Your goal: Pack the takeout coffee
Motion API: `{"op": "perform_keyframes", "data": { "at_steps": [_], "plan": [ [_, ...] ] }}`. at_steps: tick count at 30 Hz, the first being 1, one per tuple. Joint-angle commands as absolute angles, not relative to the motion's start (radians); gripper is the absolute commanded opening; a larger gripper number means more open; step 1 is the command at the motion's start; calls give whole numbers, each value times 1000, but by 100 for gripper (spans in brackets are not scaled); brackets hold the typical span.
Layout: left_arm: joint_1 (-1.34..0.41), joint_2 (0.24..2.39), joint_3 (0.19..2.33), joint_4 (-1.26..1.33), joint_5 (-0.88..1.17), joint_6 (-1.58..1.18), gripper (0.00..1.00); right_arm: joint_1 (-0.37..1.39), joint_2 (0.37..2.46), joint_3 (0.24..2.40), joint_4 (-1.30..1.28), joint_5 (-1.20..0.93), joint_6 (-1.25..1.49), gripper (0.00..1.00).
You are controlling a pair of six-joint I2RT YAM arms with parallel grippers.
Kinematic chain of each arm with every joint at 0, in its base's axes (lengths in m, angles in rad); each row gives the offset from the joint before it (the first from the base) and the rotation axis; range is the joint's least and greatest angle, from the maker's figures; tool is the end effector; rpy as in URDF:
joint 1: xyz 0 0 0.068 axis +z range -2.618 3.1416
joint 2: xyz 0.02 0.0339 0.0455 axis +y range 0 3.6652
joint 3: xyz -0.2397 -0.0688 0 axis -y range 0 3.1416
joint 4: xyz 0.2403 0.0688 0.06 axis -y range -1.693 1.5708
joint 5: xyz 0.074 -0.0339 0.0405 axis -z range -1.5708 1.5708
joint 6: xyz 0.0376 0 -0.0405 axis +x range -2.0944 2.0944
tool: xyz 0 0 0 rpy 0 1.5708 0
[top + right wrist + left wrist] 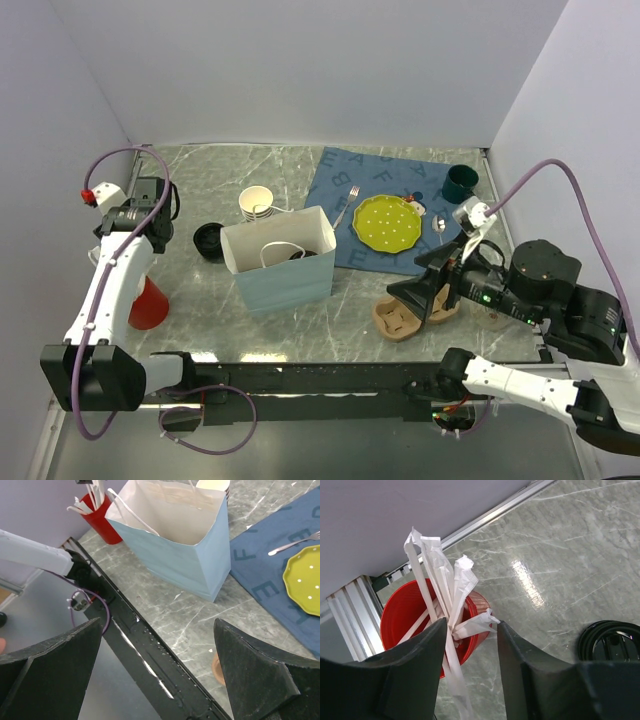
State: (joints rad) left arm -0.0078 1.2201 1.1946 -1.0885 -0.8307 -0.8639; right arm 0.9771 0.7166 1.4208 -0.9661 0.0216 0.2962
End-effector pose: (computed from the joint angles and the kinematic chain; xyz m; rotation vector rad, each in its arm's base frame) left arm 0.2234 0.0260 0.3033 -1.1715 1.9984 0.6951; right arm 0.0518 0.0753 0.4434 -0.6272 1.8181 0.8605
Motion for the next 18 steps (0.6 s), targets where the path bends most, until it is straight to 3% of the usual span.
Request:
{"op": "perform_keyframes", "data": {
  "at_steps": [1,9,18],
  "plan": [
    [18,1212,1184,-1022,-847,-830,47,973,753,1436,-957,38,258,100],
    [23,1227,1258,-1045,-876,-776,13,971,765,1424,-937,31,242,100],
    [21,1218,1414,-1149,-795,-733,2,971,810,1482,-954,74,172,100]
  ]
}}
